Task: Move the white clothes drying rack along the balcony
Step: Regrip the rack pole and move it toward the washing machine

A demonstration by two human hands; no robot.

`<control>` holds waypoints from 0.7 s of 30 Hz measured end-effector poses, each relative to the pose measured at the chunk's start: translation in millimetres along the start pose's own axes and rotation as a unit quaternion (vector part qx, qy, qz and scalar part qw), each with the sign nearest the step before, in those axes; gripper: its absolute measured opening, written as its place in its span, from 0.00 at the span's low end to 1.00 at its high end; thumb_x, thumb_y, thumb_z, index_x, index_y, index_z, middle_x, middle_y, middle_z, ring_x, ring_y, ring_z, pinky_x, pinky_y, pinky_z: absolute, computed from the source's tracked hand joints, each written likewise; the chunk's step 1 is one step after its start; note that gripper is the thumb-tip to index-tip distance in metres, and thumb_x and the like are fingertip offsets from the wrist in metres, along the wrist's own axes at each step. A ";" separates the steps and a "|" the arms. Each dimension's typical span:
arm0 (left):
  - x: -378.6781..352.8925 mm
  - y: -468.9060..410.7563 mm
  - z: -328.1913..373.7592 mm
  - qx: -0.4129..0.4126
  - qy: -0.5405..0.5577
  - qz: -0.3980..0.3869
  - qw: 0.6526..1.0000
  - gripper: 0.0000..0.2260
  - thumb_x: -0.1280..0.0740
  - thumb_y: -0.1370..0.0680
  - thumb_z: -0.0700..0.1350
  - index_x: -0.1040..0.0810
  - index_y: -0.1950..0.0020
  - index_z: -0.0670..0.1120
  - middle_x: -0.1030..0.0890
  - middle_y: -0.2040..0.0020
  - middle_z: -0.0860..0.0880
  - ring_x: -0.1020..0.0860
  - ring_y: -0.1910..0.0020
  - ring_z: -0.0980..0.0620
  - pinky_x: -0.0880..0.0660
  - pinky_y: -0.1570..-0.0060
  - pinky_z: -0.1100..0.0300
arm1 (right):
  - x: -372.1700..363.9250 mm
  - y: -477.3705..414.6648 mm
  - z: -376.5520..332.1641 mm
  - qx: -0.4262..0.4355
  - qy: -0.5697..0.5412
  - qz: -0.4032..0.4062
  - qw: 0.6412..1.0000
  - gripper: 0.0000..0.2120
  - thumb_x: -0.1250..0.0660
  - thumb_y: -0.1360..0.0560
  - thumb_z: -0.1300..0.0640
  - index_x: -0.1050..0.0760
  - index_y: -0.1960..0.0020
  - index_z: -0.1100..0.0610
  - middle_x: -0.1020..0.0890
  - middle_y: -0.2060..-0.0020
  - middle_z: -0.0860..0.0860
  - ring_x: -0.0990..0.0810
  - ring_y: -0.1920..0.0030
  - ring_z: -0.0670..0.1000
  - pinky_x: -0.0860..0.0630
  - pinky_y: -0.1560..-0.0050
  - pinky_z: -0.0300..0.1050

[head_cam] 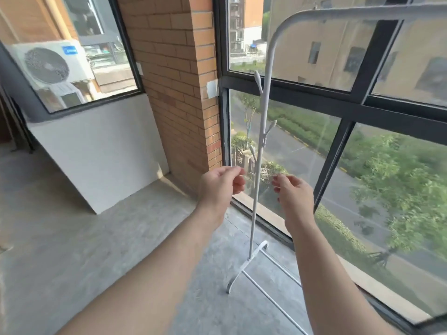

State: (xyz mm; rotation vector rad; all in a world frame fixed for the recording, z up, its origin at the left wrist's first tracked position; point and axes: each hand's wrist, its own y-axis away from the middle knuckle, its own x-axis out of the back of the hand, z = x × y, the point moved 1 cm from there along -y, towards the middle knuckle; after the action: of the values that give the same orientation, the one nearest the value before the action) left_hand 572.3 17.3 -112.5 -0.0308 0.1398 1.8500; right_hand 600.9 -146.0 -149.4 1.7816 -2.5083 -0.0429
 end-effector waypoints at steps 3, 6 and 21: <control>9.2 -63.6 15.2 0.010 -0.007 -0.036 0.999 0.10 0.32 0.17 0.40 0.14 0.56 0.41 0.16 0.69 0.51 0.19 0.70 0.56 0.20 0.64 0.63 | -38.8 -29.5 -13.4 0.011 0.005 0.043 0.999 0.09 0.34 0.21 0.51 0.17 0.52 0.53 0.13 0.58 0.49 0.16 0.55 0.50 0.25 0.59 0.44; 2.5 -111.4 20.2 0.039 0.008 -0.078 0.996 0.10 0.33 0.17 0.38 0.15 0.56 0.40 0.17 0.70 0.51 0.20 0.71 0.55 0.22 0.66 0.63 | -63.4 -56.3 -28.5 0.026 0.011 0.079 0.996 0.10 0.34 0.20 0.51 0.17 0.50 0.56 0.14 0.57 0.49 0.17 0.56 0.49 0.26 0.61 0.42; -65.3 -331.0 39.9 0.038 -0.051 -0.244 0.968 0.11 0.34 0.16 0.40 0.16 0.56 0.42 0.16 0.64 0.47 0.19 0.65 0.50 0.21 0.62 0.60 | -144.6 -201.7 -105.4 0.178 -0.015 0.320 0.930 0.08 0.38 0.18 0.52 0.23 0.46 0.54 0.19 0.55 0.45 0.21 0.56 0.41 0.28 0.58 0.29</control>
State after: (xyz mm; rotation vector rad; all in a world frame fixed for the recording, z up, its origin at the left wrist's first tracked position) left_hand 910.0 50.0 -93.3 0.0773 0.1181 1.3492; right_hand 845.6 -74.4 -61.7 0.9398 -3.1363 0.4442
